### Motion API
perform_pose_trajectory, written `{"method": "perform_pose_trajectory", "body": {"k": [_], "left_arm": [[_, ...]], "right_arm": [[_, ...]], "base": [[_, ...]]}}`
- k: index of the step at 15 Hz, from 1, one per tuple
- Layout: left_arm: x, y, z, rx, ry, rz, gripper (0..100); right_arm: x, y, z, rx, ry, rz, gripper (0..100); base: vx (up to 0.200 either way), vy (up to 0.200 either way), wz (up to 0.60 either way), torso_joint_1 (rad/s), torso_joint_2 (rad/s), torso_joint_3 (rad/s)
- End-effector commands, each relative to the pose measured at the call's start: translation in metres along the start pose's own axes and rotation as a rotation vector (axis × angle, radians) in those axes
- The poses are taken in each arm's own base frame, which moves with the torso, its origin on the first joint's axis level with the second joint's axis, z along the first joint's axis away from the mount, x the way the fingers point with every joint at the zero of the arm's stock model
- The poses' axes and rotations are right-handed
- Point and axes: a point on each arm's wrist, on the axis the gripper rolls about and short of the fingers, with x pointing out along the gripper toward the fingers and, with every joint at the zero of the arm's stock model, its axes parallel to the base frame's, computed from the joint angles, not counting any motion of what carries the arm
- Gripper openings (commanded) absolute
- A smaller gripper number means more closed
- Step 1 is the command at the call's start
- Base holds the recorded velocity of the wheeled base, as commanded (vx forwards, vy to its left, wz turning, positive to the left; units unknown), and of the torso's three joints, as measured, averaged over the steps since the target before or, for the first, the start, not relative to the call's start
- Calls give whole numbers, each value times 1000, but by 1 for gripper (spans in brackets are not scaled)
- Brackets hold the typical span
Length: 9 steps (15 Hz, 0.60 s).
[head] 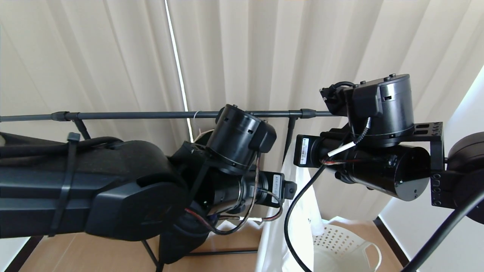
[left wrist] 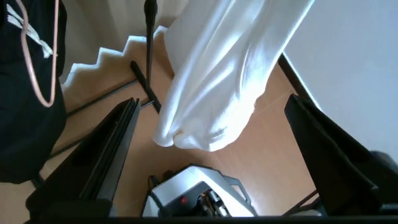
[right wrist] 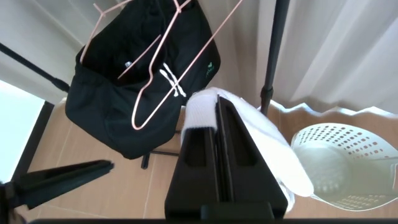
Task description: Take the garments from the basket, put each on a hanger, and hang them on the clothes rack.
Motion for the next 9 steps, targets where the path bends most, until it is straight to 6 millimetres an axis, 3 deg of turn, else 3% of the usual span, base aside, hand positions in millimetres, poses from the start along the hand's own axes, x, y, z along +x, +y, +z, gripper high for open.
{"method": "perform_pose_trajectory", "body": {"k": [1,5,9], "left_arm": [[14,-11,1,-24,0,-14,100],[25,-8,0,-30,-3,25,100],[48,10,0,-43,-49,201,100]], "right_arm": [[2,0,-2,-3,5,-4,0],[1,0,-1,-1,-2,-8,0],[-1,-1,0,2,-8,-11,0]], "base": [[0,0,0,0,0,0],[0,0,0,0,0,0],[0,0,0,0,0,0]]}}
